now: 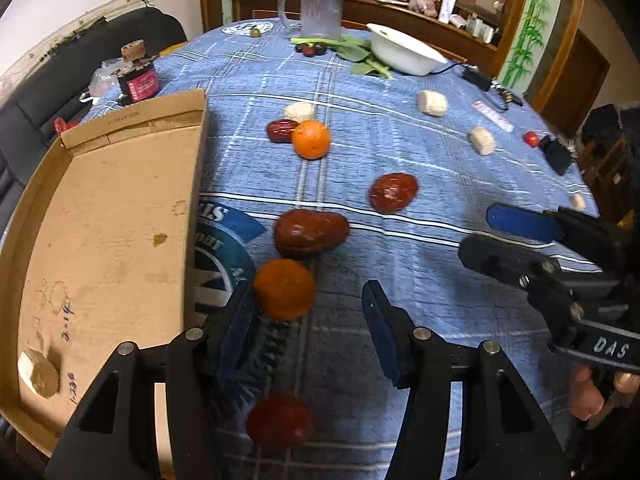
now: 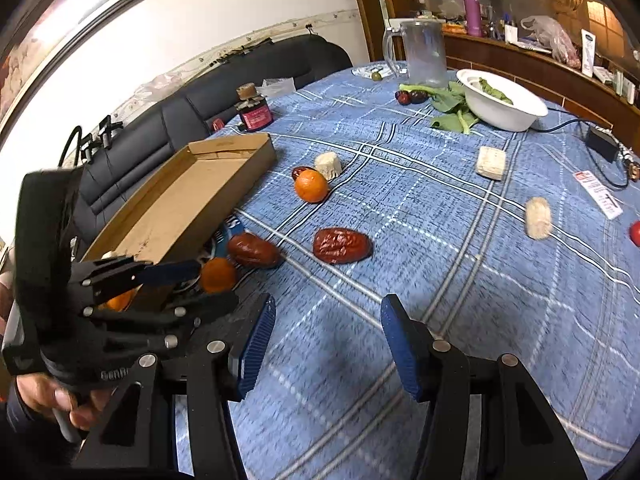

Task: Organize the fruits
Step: 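Grasp a second orange with the left tool while the right tool grasps a red date, then carry the orange in the left tool and the date in the right tool over the tray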

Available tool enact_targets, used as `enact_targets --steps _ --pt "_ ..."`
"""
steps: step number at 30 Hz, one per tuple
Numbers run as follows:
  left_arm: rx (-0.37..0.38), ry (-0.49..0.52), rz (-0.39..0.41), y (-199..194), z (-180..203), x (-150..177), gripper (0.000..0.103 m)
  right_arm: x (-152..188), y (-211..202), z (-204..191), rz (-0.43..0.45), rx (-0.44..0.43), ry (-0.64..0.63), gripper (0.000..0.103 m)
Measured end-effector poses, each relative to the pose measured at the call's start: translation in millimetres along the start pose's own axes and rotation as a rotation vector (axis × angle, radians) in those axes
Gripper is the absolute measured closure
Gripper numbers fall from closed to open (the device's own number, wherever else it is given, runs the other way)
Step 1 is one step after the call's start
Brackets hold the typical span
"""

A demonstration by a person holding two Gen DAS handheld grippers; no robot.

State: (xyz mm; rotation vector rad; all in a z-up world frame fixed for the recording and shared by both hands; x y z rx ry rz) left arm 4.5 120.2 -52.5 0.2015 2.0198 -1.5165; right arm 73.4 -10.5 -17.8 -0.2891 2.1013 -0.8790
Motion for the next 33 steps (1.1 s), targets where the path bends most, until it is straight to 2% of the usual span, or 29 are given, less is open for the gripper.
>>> enact_targets --steps 7,9,11,12,15,25,33 --pt "-0.013 0.031 0.016 8.6 2.9 -6.6 0.050 -23.8 42.8 14.3 -0.035 0.033 -0.002 0.047" --pt "-0.027 0.040 0.021 10.9 3.5 -6.7 0.055 -25.8 53.5 19.6 -0.050 0.047 0.007 0.053" --pt "-0.044 0.040 0.027 12.5 0.8 -6.9 0.071 -25.9 55.9 21.3 -0.037 0.051 0.006 0.057" --pt "-0.036 0.031 0.027 12.5 -3.0 -7.2 0.073 -25.2 55.9 20.7 -0.038 0.055 0.005 0.057" --pt "0.026 0.002 0.019 11.2 -11.1 -7.4 0.073 -22.3 50.0 18.8 -0.027 0.062 0.006 0.057" --pt "0.076 -0.031 0.048 -14.0 -20.3 3.3 0.074 -10.7 -4.7 -8.7 0.081 0.007 0.023 0.057" --pt "0.089 -0.073 0.079 -38.0 -36.3 12.6 0.074 -2.8 -21.1 -38.3 0.106 -0.021 0.002 0.057"
Point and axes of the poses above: each gripper's, at about its wrist camera, not at the fingertips, and y roughly the way its jaws point, z to its right, x to its underside, the point moved 1 cm from there along y, roughly the way its jaws point, and after that the axes turned 15 degrees about -x, right-handed, at the moved point
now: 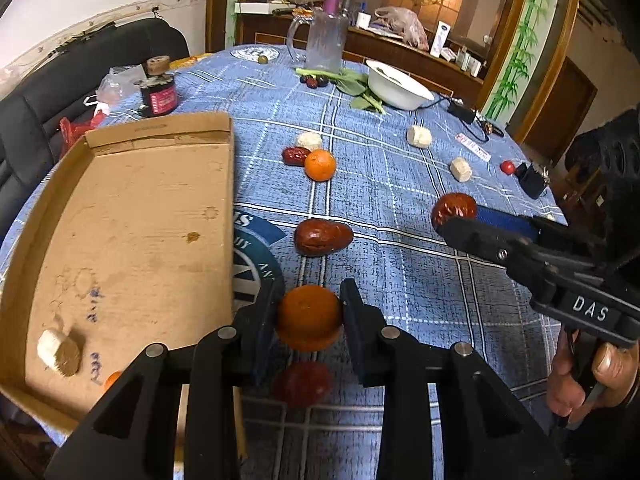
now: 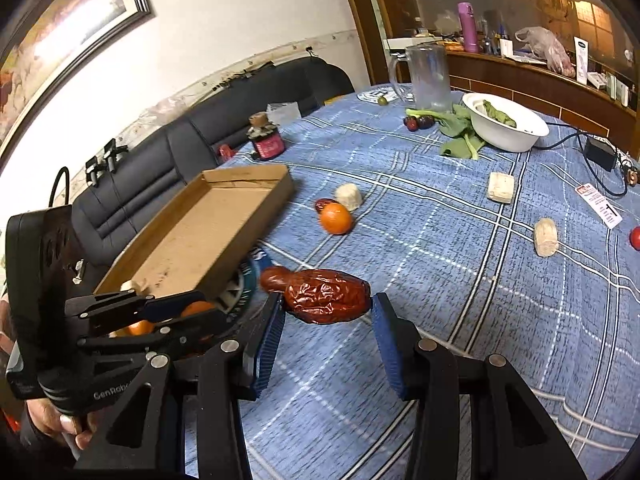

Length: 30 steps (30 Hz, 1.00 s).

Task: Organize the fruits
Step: 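Carry the orange in the left tool and the date in the right tool over the tray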

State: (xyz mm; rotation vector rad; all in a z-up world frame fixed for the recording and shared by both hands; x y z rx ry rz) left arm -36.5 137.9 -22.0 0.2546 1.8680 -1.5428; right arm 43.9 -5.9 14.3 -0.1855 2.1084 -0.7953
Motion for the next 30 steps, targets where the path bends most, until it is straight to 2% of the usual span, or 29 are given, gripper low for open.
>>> enact_targets --steps 11,30 --pt "-0.023 -0.043 0.054 -26.5 -28.6 4.9 0.074 6.1 2.1 -33.1 -0.008 -0.024 -0.040 0.057" --pt "-0.057 -0.110 0.069 -32.2 -71.4 9.1 0.074 6.1 29.4 -75.2 -0.058 -0.051 -0.106 0.058"
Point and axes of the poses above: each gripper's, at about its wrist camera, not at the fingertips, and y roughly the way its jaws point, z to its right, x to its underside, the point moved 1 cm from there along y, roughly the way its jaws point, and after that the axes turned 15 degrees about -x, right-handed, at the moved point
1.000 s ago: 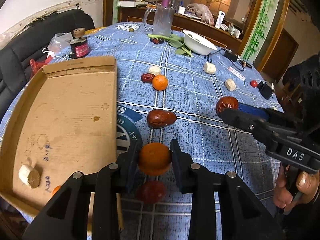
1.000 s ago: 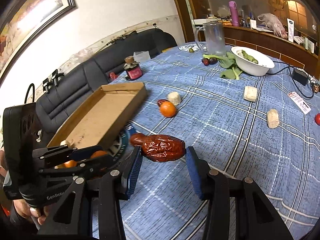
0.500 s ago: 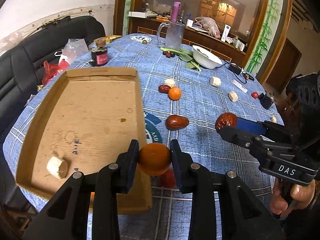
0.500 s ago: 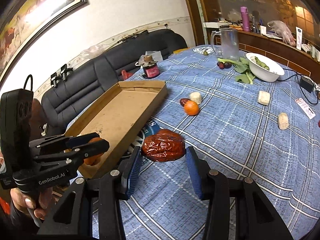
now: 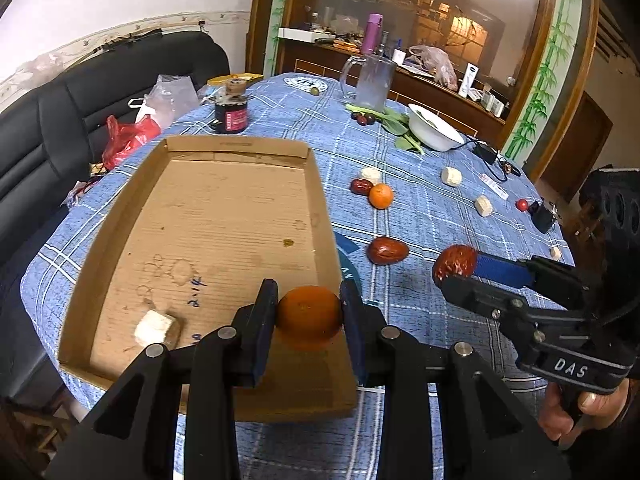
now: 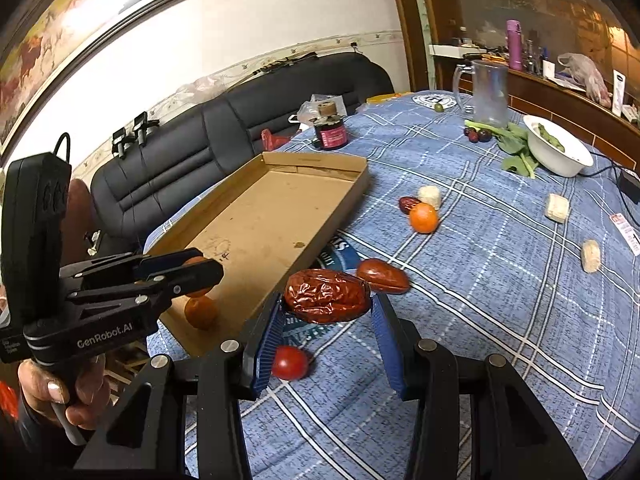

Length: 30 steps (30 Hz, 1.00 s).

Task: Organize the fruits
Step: 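Carry the orange in the left tool and the date in the right tool over the tray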

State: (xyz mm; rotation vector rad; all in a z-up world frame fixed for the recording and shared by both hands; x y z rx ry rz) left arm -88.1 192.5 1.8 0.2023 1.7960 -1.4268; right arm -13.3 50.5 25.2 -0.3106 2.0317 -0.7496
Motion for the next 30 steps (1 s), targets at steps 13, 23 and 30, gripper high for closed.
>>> enact_targets --steps 13,23,30 --pt "-0.056 -0.040 0.004 7.4 -36.5 -9.7 0.074 -13.3 29.2 -25.4 -0.032 -0.044 -0.045 0.058" --pt "-0.135 -0.091 -0.035 35.4 -72.0 -23.5 0.073 -28.1 74.6 -48.0 -0.086 -0.097 -0.089 0.058" --pt "-0.194 -0.112 -0.095 62.2 -91.4 -16.9 0.073 -21.8 119.2 -53.8 -0.174 -0.116 -0.103 0.058"
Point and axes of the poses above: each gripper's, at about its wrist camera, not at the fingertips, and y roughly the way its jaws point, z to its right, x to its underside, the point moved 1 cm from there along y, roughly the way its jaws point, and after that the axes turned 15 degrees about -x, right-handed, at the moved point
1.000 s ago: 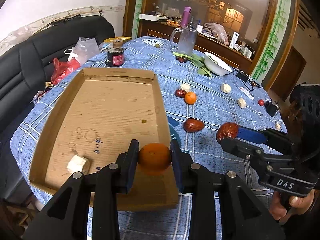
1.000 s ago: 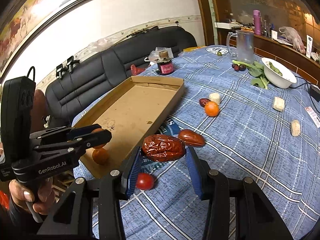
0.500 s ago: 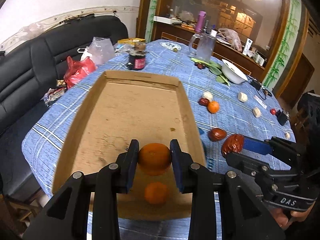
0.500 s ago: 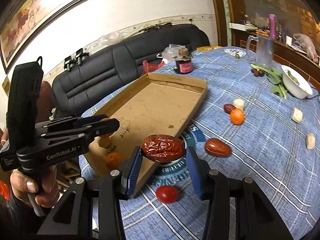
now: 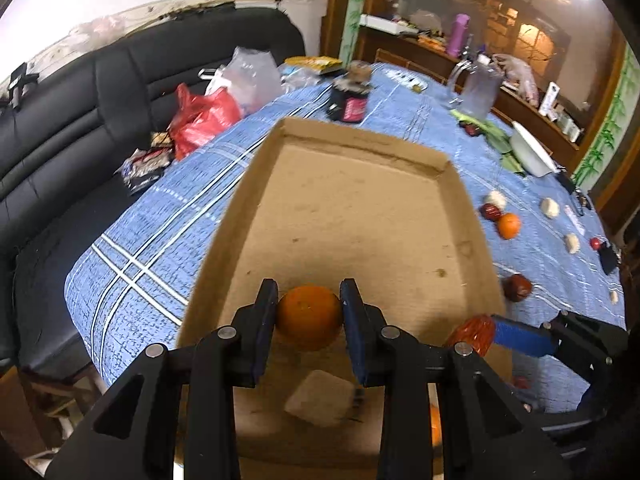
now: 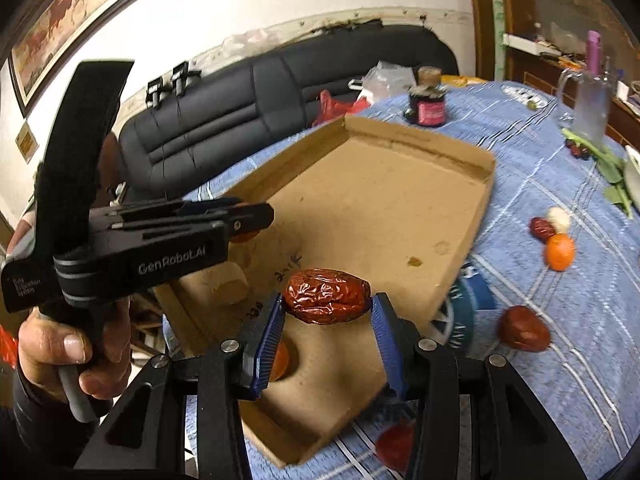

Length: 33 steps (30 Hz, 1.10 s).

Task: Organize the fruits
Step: 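Carry the orange in the left tool and the date in the right tool over the tray, then open the left tool over the tray while the right tool releases the date there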

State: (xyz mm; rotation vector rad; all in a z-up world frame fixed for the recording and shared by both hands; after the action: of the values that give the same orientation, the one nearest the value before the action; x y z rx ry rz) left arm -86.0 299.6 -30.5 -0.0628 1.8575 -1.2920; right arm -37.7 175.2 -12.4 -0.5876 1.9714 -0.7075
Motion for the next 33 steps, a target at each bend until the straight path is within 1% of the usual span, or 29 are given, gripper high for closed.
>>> enact_targets --steps 7,12,14,16,18,19,20,22,26,30,33 --pt "-0.007 0.008 -0.041 16.6 2.3 6.6 0.073 3.6 26.0 2.1 -0.059 0.020 -0.023 0.058" --pt "-0.016 0.011 -0.038 18.8 3.8 7.4 0.072 2.1 33.9 -4.3 -0.084 0.042 -0.063 0.057" --pt "-0.018 0.006 -0.053 20.5 3.3 7.5 0.067 2.4 32.9 -3.8 -0.086 0.043 -0.060 0.057" --pt "-0.014 0.001 -0.063 21.6 3.4 8.3 0.066 2.2 31.1 -3.5 -0.088 0.042 -0.058 0.056" --pt "-0.011 -0.003 -0.065 19.7 3.7 9.1 0.062 2.8 27.1 -4.7 -0.084 0.045 -0.060 0.051" --pt "-0.010 -0.005 -0.061 17.1 4.0 9.9 0.058 3.0 24.5 -5.5 -0.081 0.045 -0.061 0.048" --pt "-0.016 -0.007 -0.057 15.1 4.2 10.3 0.049 3.2 21.3 -6.5 -0.076 0.041 -0.061 0.048" --pt "-0.034 -0.010 -0.038 8.7 4.1 11.0 0.039 3.9 14.2 -8.9 -0.065 0.035 -0.060 0.048" --pt "-0.030 -0.022 -0.019 -2.6 2.3 11.3 0.038 5.5 -2.9 -12.6 -0.033 0.028 -0.053 0.048" --pt "-0.027 -0.025 -0.001 -14.5 4.2 11.9 0.038 11.4 -32.0 -12.0 0.024 0.021 -0.029 0.048" --pt "-0.008 -0.027 0.002 -23.1 9.2 13.7 0.039 16.0 -50.0 -6.6 0.053 0.030 -0.006 0.047"
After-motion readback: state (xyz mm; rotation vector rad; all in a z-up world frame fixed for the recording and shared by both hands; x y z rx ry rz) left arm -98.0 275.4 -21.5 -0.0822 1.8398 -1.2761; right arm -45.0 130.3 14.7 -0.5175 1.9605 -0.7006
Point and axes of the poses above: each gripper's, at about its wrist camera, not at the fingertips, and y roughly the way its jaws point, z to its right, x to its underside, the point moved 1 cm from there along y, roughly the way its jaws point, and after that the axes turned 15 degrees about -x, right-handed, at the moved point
